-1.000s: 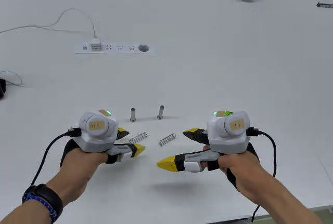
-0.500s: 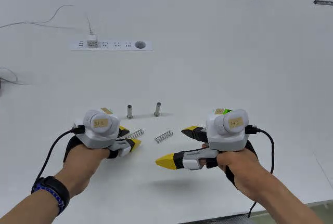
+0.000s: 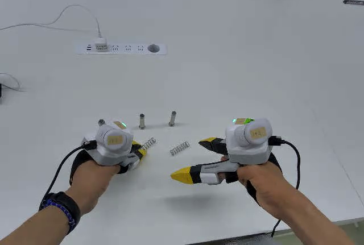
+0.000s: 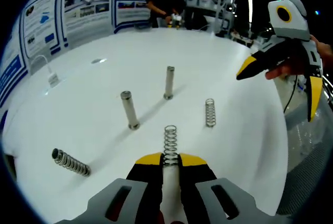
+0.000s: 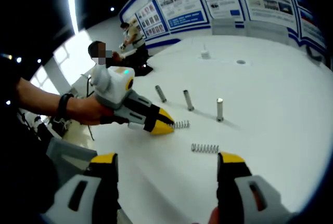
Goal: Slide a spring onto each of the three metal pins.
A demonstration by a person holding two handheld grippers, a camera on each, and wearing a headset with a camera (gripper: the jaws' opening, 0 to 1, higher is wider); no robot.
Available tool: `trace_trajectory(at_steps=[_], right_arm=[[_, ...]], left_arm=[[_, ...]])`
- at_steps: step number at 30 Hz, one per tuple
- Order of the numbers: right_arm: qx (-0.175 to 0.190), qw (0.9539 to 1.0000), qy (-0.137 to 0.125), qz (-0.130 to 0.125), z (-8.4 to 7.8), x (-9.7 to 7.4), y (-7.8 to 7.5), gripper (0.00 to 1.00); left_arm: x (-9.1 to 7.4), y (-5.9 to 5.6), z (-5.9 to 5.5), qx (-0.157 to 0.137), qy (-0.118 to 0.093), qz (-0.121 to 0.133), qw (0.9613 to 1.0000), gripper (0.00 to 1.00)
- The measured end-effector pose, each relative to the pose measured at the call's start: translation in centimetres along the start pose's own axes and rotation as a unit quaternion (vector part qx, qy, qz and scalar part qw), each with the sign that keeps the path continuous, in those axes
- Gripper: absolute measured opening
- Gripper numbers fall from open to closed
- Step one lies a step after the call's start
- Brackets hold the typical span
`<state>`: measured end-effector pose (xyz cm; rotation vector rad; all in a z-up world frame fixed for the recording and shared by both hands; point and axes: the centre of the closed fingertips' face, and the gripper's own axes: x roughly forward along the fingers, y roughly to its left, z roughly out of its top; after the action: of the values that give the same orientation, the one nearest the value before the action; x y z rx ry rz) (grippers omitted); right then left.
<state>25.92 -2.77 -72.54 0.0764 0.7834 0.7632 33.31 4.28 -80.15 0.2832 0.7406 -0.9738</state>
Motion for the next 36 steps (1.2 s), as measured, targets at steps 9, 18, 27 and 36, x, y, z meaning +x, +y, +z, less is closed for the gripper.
trace_trajectory(at_steps=[9,18,27,36], right_arm=[[0.001,1.0,-0.001,0.0,-0.1,0.0,0.3,0.79],[0.006,1.0,-0.003,0.001,-0.3,0.2,0.6,0.79],[0.006,1.0,0.0,0.006,-0.5,0.6,1.1,0.78],[0.012,0.9998,-0.005,0.015,-0.1,0.8,1.5,0.77]], left_arm=[[-0.7,0.3,-0.8,-0.044,0.005,0.002,0.999,0.11],[-2.0,0.3,-2.0,-0.076,0.002,0.005,0.9971,0.1],[-3.5,0.5,-2.4,-0.102,-0.01,0.014,0.9947,0.1],[-5.3,0.7,-2.0,-0.102,-0.026,0.019,0.9943,0.1]])
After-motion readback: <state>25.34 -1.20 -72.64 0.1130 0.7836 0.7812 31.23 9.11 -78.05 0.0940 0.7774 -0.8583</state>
